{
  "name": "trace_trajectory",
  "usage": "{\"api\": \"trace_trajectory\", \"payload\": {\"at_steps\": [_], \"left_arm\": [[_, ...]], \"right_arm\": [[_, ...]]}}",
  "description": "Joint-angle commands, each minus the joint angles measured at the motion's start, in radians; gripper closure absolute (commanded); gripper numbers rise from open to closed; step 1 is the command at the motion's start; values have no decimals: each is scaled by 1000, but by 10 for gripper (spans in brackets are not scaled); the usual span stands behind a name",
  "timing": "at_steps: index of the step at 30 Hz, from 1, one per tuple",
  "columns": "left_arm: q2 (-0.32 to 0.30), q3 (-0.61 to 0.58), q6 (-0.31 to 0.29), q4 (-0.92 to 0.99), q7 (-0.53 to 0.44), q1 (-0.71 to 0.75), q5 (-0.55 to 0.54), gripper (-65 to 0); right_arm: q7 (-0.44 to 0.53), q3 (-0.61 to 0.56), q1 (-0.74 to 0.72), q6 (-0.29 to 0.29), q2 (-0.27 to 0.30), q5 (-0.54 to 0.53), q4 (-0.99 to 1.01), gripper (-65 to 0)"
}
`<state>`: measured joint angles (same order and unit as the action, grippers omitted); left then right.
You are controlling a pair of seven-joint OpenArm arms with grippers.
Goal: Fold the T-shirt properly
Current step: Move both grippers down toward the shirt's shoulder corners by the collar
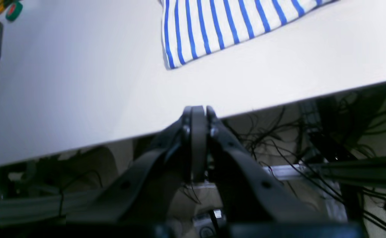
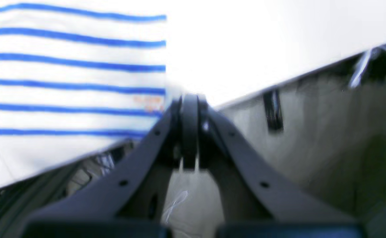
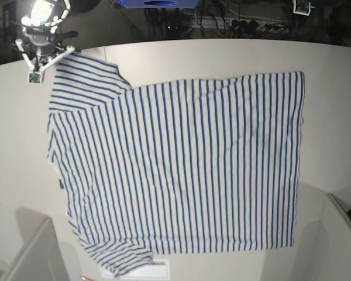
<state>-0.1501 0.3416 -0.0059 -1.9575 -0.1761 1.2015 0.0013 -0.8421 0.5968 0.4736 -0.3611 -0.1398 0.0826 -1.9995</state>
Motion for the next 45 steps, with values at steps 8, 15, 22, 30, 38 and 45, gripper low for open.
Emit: {"api": "trace_trajectory", "payload": {"at_steps": [8, 15, 22, 30, 38, 45], "left_arm": [[-61, 43, 2, -16, 220, -88, -314, 0], [-87, 96, 2, -10, 237, -137, -576, 0], [-90, 98, 2, -6, 237, -182, -634, -395], [-87, 147, -219, 37, 241, -266, -737, -489], [-65, 425, -337, 74, 557, -407, -840, -489], [-29, 567, -406, 93, 758, -546, -748, -489]], "right_arm": [[-231, 237, -272, -337, 13, -62, -17, 0], [-368, 275, -399, -337, 61, -63, -11, -327], [-506, 280, -505, -337, 58, -63, 64, -381], [-554, 407, -637, -337, 19, -172, 193, -381], [-554, 496, -658, -337, 79, -303, 423, -381], [-554, 492, -605, -337, 76, -318, 506, -381]]}}
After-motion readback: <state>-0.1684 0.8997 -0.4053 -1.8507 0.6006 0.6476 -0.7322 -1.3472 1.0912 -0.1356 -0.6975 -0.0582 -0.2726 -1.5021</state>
